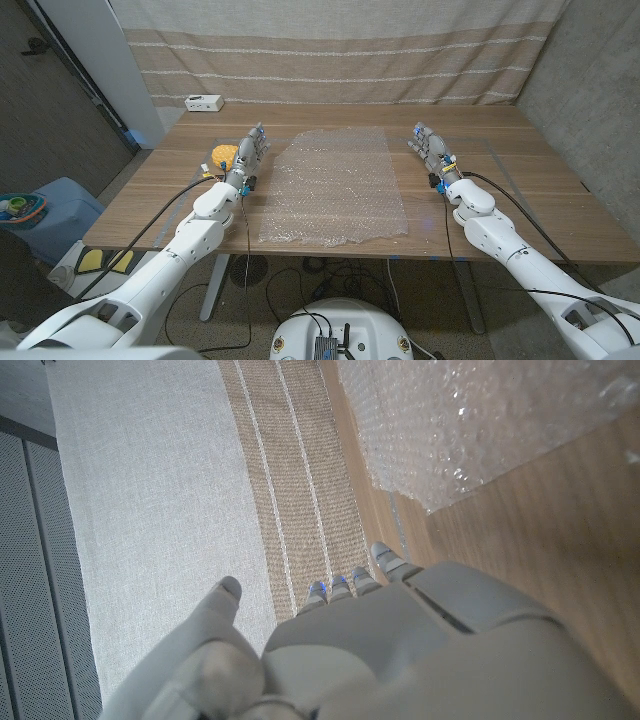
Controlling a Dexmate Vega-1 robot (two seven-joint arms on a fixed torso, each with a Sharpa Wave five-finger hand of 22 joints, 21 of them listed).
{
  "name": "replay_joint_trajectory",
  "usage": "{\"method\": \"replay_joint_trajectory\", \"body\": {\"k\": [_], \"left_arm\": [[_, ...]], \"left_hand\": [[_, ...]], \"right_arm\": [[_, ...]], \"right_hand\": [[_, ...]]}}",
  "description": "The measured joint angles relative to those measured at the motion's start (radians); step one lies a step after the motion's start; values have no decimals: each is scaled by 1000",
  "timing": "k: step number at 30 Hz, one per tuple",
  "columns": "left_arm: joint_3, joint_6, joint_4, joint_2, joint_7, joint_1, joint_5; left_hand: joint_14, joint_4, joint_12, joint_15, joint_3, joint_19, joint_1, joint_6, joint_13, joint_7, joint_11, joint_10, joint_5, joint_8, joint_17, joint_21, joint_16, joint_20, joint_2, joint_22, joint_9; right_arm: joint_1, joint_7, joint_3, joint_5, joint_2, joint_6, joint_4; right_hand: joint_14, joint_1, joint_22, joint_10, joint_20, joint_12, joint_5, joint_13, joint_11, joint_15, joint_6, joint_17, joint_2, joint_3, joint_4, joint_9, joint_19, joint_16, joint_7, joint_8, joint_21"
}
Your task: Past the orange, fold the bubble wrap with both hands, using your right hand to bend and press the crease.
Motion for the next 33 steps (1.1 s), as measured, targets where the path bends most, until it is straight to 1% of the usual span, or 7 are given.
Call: {"method": "replay_joint_trajectory", "body": {"k": [3, 6, 9, 11, 14, 19, 33], "left_arm": [[0, -1, 1, 0, -1, 0, 0], [-2, -2, 2, 0, -1, 0, -1], [-3, -4, 2, -1, 3, 0, -1], [-4, -8, 2, -3, 12, 3, 0], [-5, -9, 1, -3, 17, 5, 4], [-5, -9, -6, 3, 29, 7, 18], [9, 5, -78, 47, 119, 33, 118]], "left_hand": [[0, 0, 0, 0, 0, -7, 0, -5, 0, -6, 0, 0, 0, 1, 0, 0, 0, 10, 0, 4, 0], [-8, -1, 8, 14, 1, 2, 0, 29, 1, -39, 0, 0, 0, 14, 1, -8, 5, 85, 0, 4, 4], [51, -32, 48, 82, 62, 41, 55, 165, 13, -19, 36, 82, -22, 39, 4, -14, 20, 166, 17, 8, 12], [96, -56, 59, 101, 99, 60, 90, 198, 20, -15, 58, 121, -31, 41, 4, -16, 22, 188, 34, 9, 14], [117, -83, 52, 102, 125, 64, 112, 173, 27, -42, 52, 111, -39, 20, 6, -22, 22, 192, 40, 13, 14], [113, -94, 44, 98, 121, 64, 122, 143, 28, -72, 39, 94, -50, 8, 9, -24, 18, 192, 29, 13, 14], [123, -107, 45, 96, 117, 67, 109, 173, 25, -65, 39, 116, -50, 16, 9, -24, 18, 195, 9, 18, 14]], "right_arm": [[0, -1, 0, 0, 0, -1, -1], [0, -1, -1, 0, 0, -3, -1], [0, -2, -2, 0, 0, -8, -3], [0, -2, -3, 0, -2, -15, -5], [0, -3, -3, 0, -3, -21, -8], [-1, -9, -6, -2, -9, -32, -18], [-17, -78, -36, -86, -63, -103, -100]], "right_hand": [[0, 0, 0, 0, 0, 0, 0, 0, 0, 0, 0, 0, 0, 0, 0, 0, 0, 0, 0, 0, 0], [12, 0, 0, 12, 8, 6, 0, 0, 0, 10, 9, 0, 0, 0, 0, 3, 22, 10, -9, 5, 11], [71, 0, 8, 48, 61, 19, 0, 4, 18, 57, 45, 6, 0, 4, 4, 6, 60, 31, -20, 11, 23], [97, 0, 9, 63, 86, 23, 0, 7, 24, 75, 56, 9, 0, 7, 7, 9, 63, 37, -31, 19, 23], [102, 0, 9, 64, 106, 23, 0, 9, 25, 77, 55, 9, 0, 14, 2, 9, 47, 37, -42, 19, 23], [94, 5, 9, 49, 116, 14, 0, 9, 25, 85, 40, 14, -5, 18, -1, 9, 33, 37, -56, 11, 17], [88, 23, 9, 39, 115, 15, 0, 9, 25, 92, 39, 11, 2, 23, -7, 9, 21, 32, -58, 11, 14]]}}
